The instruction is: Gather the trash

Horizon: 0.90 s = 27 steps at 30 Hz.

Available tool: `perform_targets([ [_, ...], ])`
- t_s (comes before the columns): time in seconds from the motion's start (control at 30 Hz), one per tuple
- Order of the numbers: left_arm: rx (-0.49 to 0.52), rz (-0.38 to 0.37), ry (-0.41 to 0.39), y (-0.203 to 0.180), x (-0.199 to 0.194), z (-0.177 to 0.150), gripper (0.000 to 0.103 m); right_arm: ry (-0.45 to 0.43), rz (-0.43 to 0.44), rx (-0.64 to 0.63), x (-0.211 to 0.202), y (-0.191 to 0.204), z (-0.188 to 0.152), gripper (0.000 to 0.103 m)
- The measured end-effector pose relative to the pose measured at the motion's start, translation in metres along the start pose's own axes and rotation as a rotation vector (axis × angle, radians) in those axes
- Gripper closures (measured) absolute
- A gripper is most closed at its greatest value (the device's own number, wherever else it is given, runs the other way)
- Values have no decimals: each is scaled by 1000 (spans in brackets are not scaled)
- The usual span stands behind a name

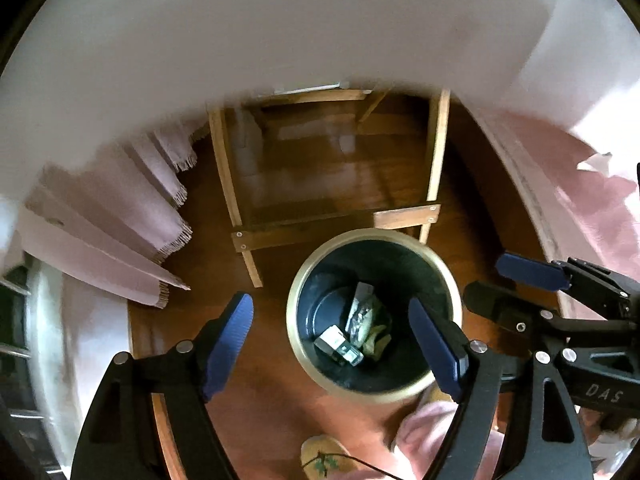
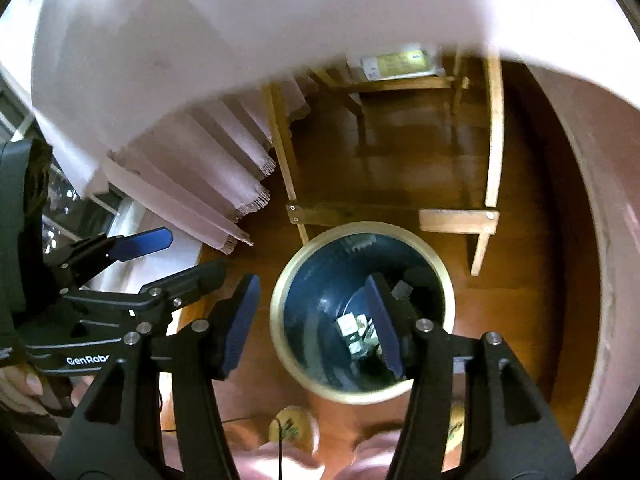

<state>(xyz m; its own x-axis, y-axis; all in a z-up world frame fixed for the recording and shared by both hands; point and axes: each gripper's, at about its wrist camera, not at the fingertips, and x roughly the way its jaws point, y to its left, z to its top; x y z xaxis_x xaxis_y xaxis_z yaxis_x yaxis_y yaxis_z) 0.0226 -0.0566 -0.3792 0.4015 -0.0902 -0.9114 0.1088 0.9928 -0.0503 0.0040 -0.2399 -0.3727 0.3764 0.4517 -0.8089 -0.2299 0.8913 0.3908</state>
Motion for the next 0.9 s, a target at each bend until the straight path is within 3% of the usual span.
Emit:
perform_targets([
  [0.2, 5, -21, -1, -9, -97, 60, 21, 28, -45, 82, -95, 36, 43, 51],
  [0.57, -22, -57, -188, 4, -291, 185, 19, -90, -148, 41, -259, 124, 152, 51],
  [0.9, -20, -71, -311, 19, -379, 255, 19, -273, -243, -10, -333, 164, 245, 51],
])
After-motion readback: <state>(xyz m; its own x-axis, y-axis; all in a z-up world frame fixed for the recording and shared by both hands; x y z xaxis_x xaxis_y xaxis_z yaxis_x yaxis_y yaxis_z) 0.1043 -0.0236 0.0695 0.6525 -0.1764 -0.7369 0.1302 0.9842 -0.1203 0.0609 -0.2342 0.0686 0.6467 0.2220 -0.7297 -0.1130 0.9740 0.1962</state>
